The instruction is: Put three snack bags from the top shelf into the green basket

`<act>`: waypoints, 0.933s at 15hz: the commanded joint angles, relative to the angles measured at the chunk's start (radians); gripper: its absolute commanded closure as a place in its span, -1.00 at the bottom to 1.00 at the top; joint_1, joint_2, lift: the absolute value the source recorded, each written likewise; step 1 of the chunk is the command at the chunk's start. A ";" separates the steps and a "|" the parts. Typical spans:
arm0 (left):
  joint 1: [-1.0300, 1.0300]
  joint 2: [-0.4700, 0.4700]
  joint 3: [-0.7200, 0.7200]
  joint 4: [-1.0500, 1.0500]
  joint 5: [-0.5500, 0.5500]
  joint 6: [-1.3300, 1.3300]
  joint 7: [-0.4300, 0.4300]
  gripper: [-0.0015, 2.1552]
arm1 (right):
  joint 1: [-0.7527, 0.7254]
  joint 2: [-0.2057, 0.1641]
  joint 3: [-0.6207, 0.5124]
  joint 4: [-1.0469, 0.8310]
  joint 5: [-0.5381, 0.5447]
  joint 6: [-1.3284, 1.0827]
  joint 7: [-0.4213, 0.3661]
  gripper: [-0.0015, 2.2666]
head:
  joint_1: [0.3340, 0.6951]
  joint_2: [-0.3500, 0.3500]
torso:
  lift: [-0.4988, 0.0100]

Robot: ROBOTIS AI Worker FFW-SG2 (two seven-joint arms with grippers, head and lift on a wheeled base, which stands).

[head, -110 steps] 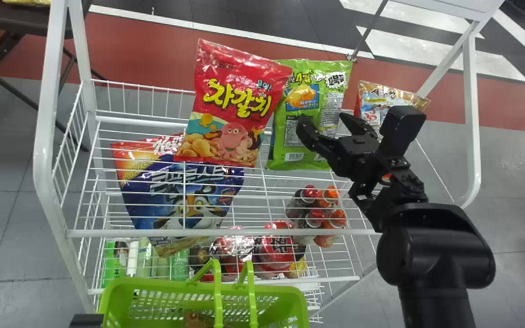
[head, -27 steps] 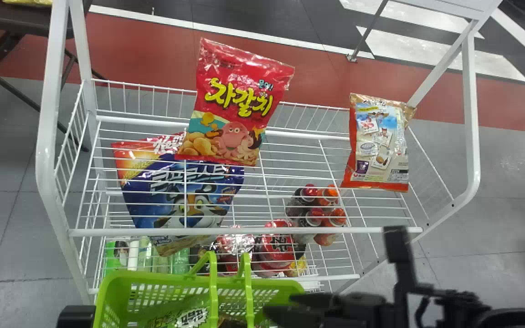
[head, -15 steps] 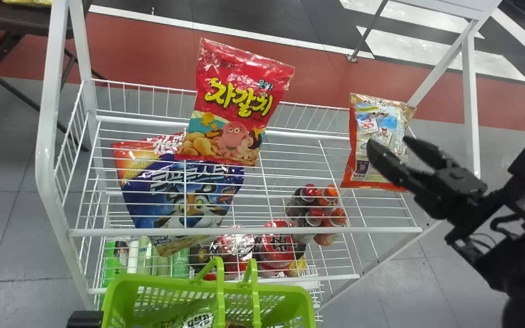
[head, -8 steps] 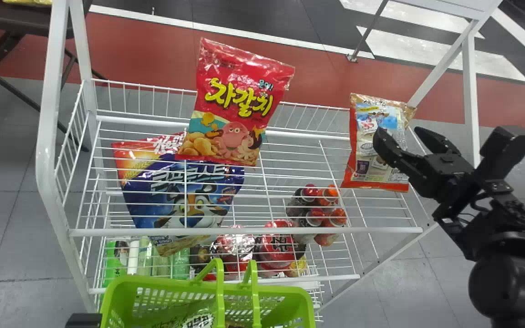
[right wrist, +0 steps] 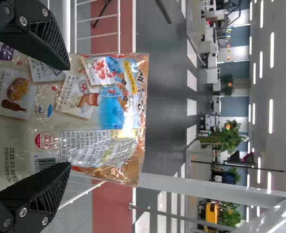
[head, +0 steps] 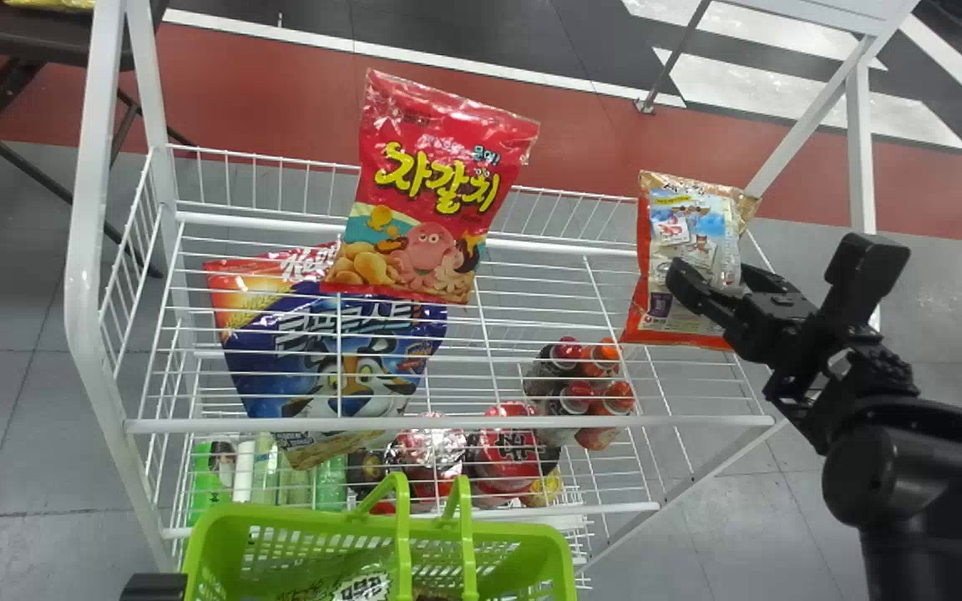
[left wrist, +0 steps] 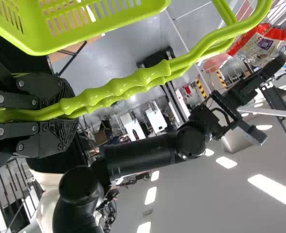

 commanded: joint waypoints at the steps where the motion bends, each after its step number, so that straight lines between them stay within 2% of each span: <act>1: -0.001 -0.002 0.000 0.007 -0.001 0.000 0.000 0.48 | -0.024 -0.006 0.017 0.019 -0.003 0.044 0.015 -0.30 | 1.00 -1.00 | 0.78; 2: -0.003 -0.003 0.000 0.010 -0.001 0.000 0.000 0.48 | -0.015 -0.003 0.018 0.008 -0.012 0.048 0.015 0.40 | 1.00 -1.00 | 0.78; 3: -0.004 -0.003 0.002 0.011 -0.001 0.000 0.000 0.48 | 0.001 -0.002 0.015 -0.018 -0.021 0.051 0.015 0.85 | 1.00 -1.00 | 0.78; 6: -0.004 -0.003 0.003 0.013 -0.001 -0.003 -0.003 0.48 | 0.048 0.014 -0.014 -0.105 -0.057 0.044 0.013 0.88 | 1.00 -1.00 | 0.78; 10: -0.004 -0.005 0.005 0.013 0.001 -0.006 -0.003 0.48 | 0.145 0.055 -0.106 -0.254 -0.178 0.048 0.018 0.88 | 1.00 -1.00 | 0.78; 14: -0.008 -0.006 0.006 0.014 0.001 -0.006 -0.003 0.48 | 0.243 0.121 -0.247 -0.449 -0.328 0.219 0.099 0.88 | 1.00 -1.00 | 0.78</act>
